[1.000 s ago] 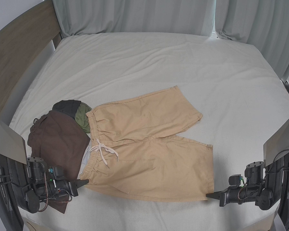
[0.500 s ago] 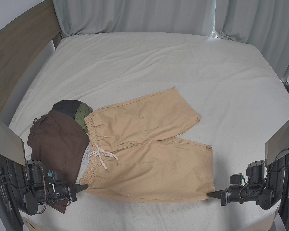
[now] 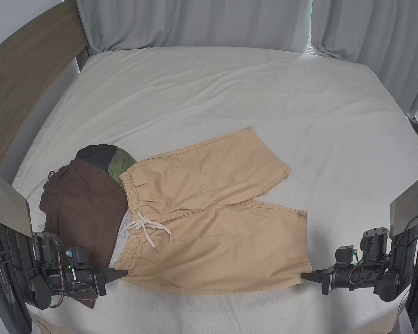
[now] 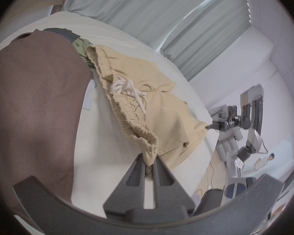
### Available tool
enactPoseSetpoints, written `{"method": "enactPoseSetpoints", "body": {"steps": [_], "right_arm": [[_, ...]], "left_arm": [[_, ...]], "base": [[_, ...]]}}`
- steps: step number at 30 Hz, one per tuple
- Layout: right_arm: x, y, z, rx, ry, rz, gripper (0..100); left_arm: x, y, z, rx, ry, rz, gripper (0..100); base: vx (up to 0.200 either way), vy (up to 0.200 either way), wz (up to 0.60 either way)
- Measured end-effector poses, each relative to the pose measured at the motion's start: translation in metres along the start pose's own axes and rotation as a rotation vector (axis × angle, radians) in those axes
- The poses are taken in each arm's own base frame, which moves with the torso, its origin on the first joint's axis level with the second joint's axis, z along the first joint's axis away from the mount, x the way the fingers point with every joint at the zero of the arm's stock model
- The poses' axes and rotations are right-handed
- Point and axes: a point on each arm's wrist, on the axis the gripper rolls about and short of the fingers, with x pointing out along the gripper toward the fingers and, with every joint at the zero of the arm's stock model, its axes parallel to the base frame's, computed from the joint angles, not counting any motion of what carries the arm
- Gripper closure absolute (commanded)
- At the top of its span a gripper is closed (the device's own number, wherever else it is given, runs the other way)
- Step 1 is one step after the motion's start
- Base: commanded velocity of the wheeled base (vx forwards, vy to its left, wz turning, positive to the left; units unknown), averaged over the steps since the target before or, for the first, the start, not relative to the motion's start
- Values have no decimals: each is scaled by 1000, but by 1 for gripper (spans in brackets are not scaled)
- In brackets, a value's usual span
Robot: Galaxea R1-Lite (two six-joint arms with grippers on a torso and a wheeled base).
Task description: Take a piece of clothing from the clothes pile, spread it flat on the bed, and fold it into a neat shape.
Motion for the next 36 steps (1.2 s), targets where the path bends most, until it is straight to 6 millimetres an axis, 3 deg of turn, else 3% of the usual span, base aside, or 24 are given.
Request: {"method": "enactPoseSetpoints", "body": {"steps": [12,22,36], "right_arm": [[0,2,-4,-30,41,12,100],[3,6,-1,-59,15,36,100],[3,12,2,-76,3,67,100]], "left_arm": [[-11,15,-20,58,62,-44,100],[-11,14,-6,119,-20,-45,100],[-4,5,11,46,-71,-89,100]], "base": [[0,0,0],[0,0,0],[0,0,0]]}}
